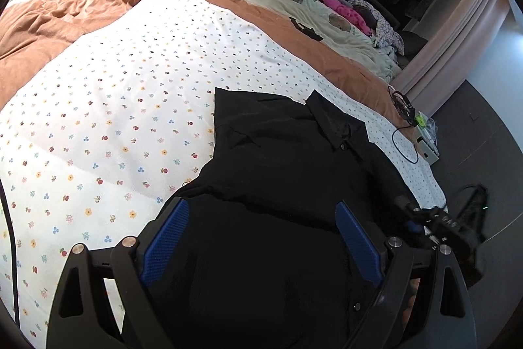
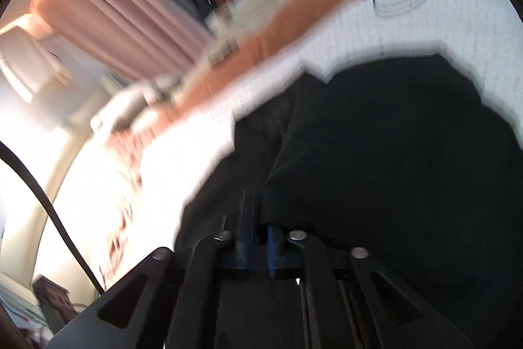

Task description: Fold large clothes

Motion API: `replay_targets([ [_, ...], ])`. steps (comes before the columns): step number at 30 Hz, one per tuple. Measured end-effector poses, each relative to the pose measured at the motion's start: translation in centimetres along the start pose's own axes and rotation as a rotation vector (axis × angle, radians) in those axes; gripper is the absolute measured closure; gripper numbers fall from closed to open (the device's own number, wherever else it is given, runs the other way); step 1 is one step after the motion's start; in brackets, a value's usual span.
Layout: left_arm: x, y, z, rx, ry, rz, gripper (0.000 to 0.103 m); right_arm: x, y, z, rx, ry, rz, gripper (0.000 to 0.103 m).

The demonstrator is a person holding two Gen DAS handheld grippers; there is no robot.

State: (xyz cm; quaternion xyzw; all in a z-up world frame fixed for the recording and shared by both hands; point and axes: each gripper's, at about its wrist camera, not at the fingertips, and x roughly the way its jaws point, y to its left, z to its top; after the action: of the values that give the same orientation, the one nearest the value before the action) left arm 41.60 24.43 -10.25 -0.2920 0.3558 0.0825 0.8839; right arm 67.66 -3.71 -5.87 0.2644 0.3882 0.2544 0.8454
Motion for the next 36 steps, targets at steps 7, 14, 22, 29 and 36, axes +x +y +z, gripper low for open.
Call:
replay_targets([
  [7, 0.3, -0.7, -0.3, 0.019, 0.005, 0.011, 0.010, -0.7, -3.2, 0.5, 0.091, 0.119, 0.032, 0.024],
  [14, 0.2, -1.7, -0.8, 0.039, 0.007, -0.002, 0.010, -8.7, -6.9, -1.8, 0.186, 0.075, -0.019, 0.024],
  [22, 0.2, -1.7, -0.8, 0.047, 0.009, 0.001, 0.010, -15.6, -11.7, -2.2, 0.325, -0.004, -0.094, 0.024],
  [29, 0.5, -1.4, -0.8, 0.043, 0.013, 0.007, 0.010, -18.2, -13.9, -3.0, 0.381, -0.032, -0.158, 0.040],
  [36, 0.2, -1.1, -0.7, 0.032, 0.007, 0.001, 0.010, -13.8, -13.4, -3.9, 0.406, -0.016, -0.125, 0.080],
])
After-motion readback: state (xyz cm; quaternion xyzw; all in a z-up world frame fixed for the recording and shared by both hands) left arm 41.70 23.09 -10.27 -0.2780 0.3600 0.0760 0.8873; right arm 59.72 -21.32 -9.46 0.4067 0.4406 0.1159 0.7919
